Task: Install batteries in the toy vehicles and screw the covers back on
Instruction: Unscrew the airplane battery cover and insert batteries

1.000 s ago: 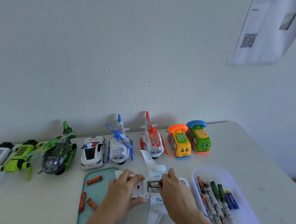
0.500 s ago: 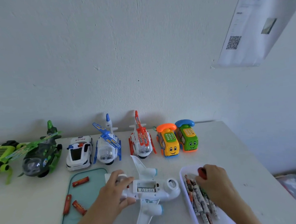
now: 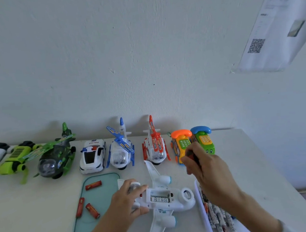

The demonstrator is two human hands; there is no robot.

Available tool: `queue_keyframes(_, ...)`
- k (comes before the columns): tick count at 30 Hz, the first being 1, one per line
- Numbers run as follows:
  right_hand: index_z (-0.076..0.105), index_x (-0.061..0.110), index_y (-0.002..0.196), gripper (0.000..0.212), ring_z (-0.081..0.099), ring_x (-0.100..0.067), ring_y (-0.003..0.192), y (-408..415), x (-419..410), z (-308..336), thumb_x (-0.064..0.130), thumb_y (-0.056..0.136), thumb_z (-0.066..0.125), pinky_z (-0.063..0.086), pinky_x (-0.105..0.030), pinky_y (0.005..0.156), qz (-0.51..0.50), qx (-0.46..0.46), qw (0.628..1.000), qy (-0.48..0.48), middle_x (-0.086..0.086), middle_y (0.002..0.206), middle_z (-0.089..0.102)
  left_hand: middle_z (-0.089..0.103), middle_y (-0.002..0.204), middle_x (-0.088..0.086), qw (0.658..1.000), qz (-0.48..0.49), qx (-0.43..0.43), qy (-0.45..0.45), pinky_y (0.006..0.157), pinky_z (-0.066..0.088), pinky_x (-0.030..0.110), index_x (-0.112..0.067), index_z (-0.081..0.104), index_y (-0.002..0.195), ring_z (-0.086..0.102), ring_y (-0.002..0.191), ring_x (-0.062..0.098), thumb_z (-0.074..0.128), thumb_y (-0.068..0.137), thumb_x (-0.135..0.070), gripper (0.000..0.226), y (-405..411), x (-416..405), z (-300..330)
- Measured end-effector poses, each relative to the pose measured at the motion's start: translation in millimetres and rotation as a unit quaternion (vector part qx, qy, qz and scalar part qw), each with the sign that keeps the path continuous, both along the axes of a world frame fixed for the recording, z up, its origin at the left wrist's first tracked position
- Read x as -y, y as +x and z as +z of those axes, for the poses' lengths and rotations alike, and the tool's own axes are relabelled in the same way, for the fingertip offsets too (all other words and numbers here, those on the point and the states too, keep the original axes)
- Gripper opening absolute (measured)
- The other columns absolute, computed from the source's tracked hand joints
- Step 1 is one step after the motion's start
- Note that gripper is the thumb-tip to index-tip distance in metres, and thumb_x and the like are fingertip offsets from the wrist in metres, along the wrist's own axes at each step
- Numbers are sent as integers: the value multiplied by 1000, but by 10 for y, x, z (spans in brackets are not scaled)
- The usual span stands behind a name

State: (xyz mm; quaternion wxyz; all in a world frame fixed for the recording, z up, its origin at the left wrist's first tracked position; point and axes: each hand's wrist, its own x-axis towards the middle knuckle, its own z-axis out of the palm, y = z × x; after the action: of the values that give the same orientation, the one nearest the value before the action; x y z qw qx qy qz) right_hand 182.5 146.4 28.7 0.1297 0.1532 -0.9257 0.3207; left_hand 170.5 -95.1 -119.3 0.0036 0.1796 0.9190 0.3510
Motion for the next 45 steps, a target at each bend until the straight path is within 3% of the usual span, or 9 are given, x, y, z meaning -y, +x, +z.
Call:
queue_keyframes(3,35,29,90,26,58,-20,63,-84,247,-95,53,89,45,46,-41,58,48,29,998,-20,4,70,58,30,131,-20,999,30,-1,-39,115,9,41,-43,49,132,27,122,-6,36,65,-77,77,25,-23,-50)
queue_keyframes(6,32,30,89,22,53,-22,62,-188,447,-222,44,89,50,46,-39,59,103,70,988,-89,4,67,50,27,145,-10,995,43,9,-86,109,-13,47,-47,42,135,11,143,8,23,61,-89,87,39,-31,-23)
queue_keyframes(9,31,32,86,25,52,-19,61,-267,572,-364,24,96,53,44,-34,57,121,74,984,-108,8,63,44,20,149,-10,992,34,35,-118,108,-18,48,-46,34,140,-7,143,3,9,57,-91,97,55,-34,37)
queue_keyframes(16,31,34,85,23,54,-31,65,-317,659,-447,26,98,48,46,-43,59,127,65,986,-88,-9,67,51,20,152,-8,992,28,48,-116,109,-18,52,-50,29,140,-13,141,2,-7,44,-99,114,31,-33,27)
queue_keyframes(21,30,31,88,20,53,-28,63,-340,684,-436,24,98,47,44,-36,57,146,52,986,-53,-7,65,48,24,151,-6,994,22,47,-98,105,-22,48,-47,34,140,-15,133,-4,4,51,-94,104,56,-36,53)
queue_keyframes(26,32,18,92,16,34,-12,48,-355,786,-349,24,99,45,30,-19,49,226,49,972,40,7,59,34,25,152,-5,995,24,41,-92,103,-24,47,-44,40,137,-4,144,5,16,58,-89,93,59,-43,71)
queue_keyframes(30,29,19,94,18,39,-17,49,-416,947,-267,30,101,41,34,-25,48,277,47,952,120,0,61,41,30,138,-12,995,31,40,-88,108,-19,53,-49,31,123,16,141,8,31,64,-83,68,77,-59,106)
queue_keyframes(34,35,12,101,19,48,-26,53,-463,1008,-210,30,101,39,45,-40,54,279,63,948,137,-9,66,49,28,141,-11,994,43,26,-97,109,-17,54,-38,42,137,13,140,6,59,84,-55,58,82,-78,137)
queue_keyframes(45,35,14,101,17,41,-15,50,-510,996,-233,30,101,41,39,-30,51,301,83,941,129,-2,63,43,27,146,-11,990,40,22,-130,107,-21,51,-40,38,139,10,143,8,55,85,-56,59,59,-125,120)
